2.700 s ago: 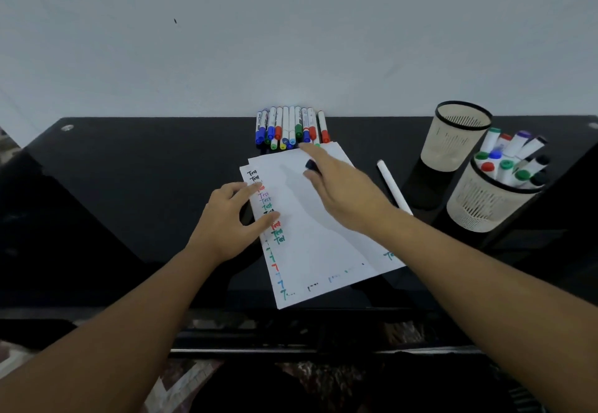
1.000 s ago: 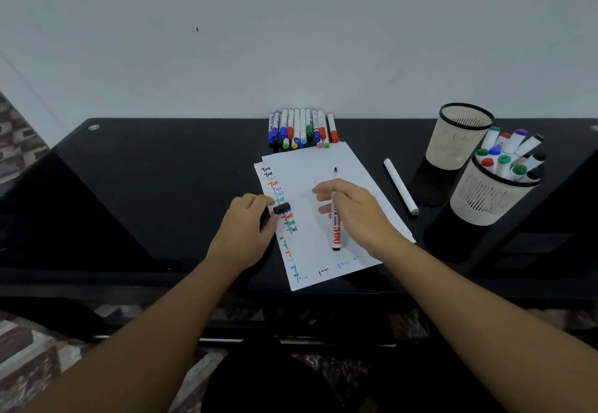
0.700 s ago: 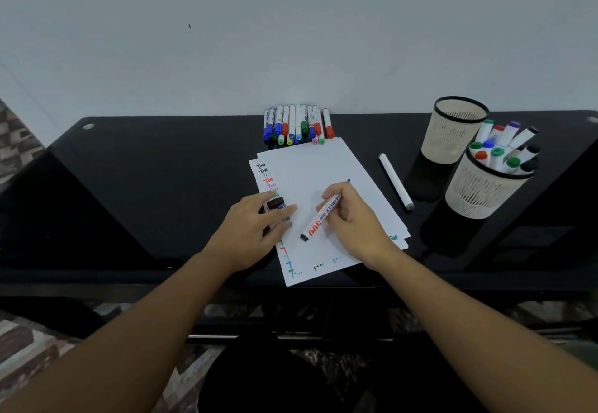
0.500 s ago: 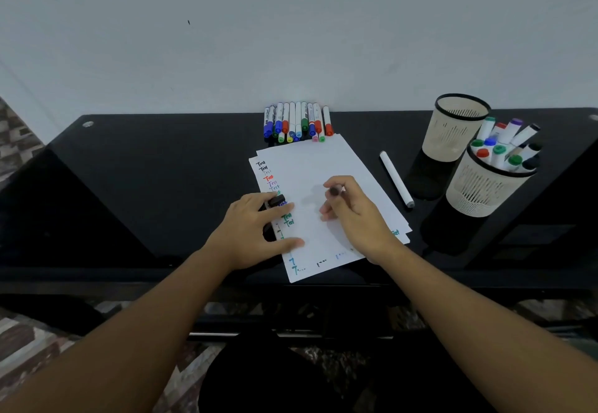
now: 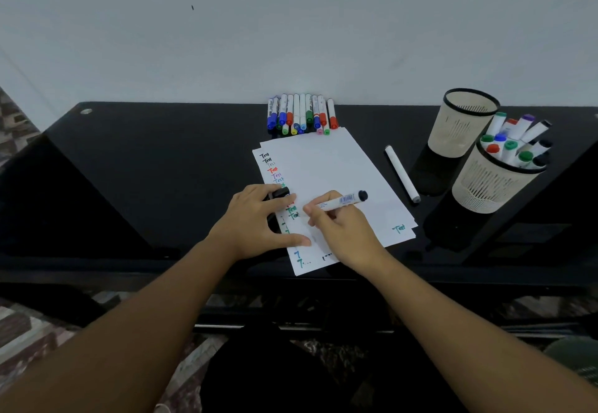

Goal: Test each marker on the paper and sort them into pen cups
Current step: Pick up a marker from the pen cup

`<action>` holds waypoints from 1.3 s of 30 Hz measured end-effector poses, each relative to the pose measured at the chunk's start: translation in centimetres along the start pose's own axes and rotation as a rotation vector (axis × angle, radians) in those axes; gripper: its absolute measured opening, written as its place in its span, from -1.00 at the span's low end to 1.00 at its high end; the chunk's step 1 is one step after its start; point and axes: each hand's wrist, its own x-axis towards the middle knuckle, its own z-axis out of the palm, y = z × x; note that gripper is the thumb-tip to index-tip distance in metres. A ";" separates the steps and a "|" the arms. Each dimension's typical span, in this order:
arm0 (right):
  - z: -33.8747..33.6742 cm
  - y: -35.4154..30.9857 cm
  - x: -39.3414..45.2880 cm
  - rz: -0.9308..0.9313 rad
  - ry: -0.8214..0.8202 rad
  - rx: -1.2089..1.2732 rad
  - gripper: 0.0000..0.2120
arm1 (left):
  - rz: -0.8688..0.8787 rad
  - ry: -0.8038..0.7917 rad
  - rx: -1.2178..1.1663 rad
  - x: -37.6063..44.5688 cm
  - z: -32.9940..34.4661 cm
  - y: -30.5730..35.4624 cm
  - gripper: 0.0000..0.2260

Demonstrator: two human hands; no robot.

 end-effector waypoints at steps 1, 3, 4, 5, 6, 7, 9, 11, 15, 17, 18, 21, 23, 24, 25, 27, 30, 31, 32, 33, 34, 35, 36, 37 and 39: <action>0.1 0.1 -0.1 0.010 -0.004 -0.023 -0.84 | 0.001 0.007 -0.001 0.0 0.0 0.0 -0.08; 0.2 0.3 -0.3 0.009 -0.010 -0.063 -0.84 | 0.005 0.017 -0.009 -0.1 0.1 0.0 -0.06; 0.3 0.4 -0.3 0.002 -0.015 -0.076 -0.87 | 0.006 0.017 -0.014 -0.1 0.1 0.0 -0.05; 0.4 0.5 -0.2 -0.007 -0.019 -0.082 -0.89 | 0.009 0.016 -0.014 -0.2 0.1 0.0 -0.04; 0.4 0.6 -0.2 -0.014 -0.020 -0.082 -0.90 | 0.014 0.016 -0.010 -0.2 0.1 0.0 -0.04; 0.4 0.6 -0.1 -0.019 -0.021 -0.079 -0.90 | 0.017 0.018 -0.006 -0.2 0.0 0.0 -0.04; 0.4 0.6 0.0 -0.019 -0.026 -0.078 -0.91 | 0.018 0.015 -0.007 -0.2 0.0 0.0 -0.04; 0.4 0.6 -0.1 -0.016 -0.031 -0.092 -0.90 | 0.011 0.007 -0.011 -0.2 0.0 0.0 -0.03; 0.3 0.3 -0.1 -0.007 -0.043 -0.120 -0.91 | 0.007 0.005 -0.009 -0.2 -0.1 0.0 -0.02; 0.3 0.1 -0.1 -0.006 -0.047 -0.124 -0.90 | 0.005 0.006 -0.005 -0.1 -0.1 0.1 -0.01; 0.3 0.0 -0.1 -0.006 -0.049 -0.129 -0.90 | 0.003 0.006 -0.006 -0.1 -0.1 0.1 -0.01; 0.4 0.0 -0.3 0.008 -0.048 -0.135 -0.91 | 0.002 0.003 -0.007 -0.2 0.0 0.2 -0.01; 0.4 0.0 -0.3 0.015 -0.051 -0.141 -0.91 | 0.002 0.003 -0.004 -0.2 0.0 0.2 -0.01; 0.4 0.0 -0.3 0.013 -0.055 -0.148 -0.91 | 0.002 0.004 -0.005 -0.2 -0.1 0.2 -0.01; 0.4 -0.1 -0.2 0.010 -0.058 -0.155 -0.91 | 0.003 0.006 -0.008 -0.2 -0.1 0.2 -0.01; 0.4 -0.1 -0.2 -0.002 -0.055 -0.165 -0.91 | 0.007 0.013 -0.010 -0.2 -0.1 0.2 -0.02; 0.4 -0.1 -0.3 -0.009 -0.043 -0.195 -0.89 | 0.006 0.009 -0.006 -0.1 -0.1 0.2 -0.03; 0.4 -0.1 -0.4 -0.005 -0.035 -0.199 -0.89 | 0.003 0.007 -0.008 -0.1 -0.1 0.2 -0.02; 0.4 -0.1 -0.4 -0.002 -0.027 -0.198 -0.88 | 0.002 0.003 -0.007 -0.1 -0.1 0.2 -0.01; 0.3 0.0 -0.4 0.000 -0.023 -0.198 -0.88 | 0.001 -0.001 -0.004 -0.1 -0.1 0.2 0.00; 0.3 0.0 -0.4 0.001 -0.025 -0.198 -0.88 | 0.000 -0.006 -0.001 -0.1 -0.1 0.2 0.00; 0.3 0.0 -0.3 0.001 -0.032 -0.199 -0.89 | -0.002 -0.008 -0.001 -0.1 -0.2 0.2 0.00; 0.3 -0.1 -0.3 0.002 -0.040 -0.201 -0.89 | -0.005 -0.010 -0.004 -0.1 -0.2 0.2 0.00; 0.3 -0.1 -0.2 0.002 -0.047 -0.202 -0.89 | -0.008 -0.014 -0.007 -0.1 -0.3 0.2 0.00; 0.3 -0.1 -0.2 -0.004 -0.056 -0.206 -0.87 | -0.011 -0.021 -0.007 -0.1 -0.4 0.2 0.01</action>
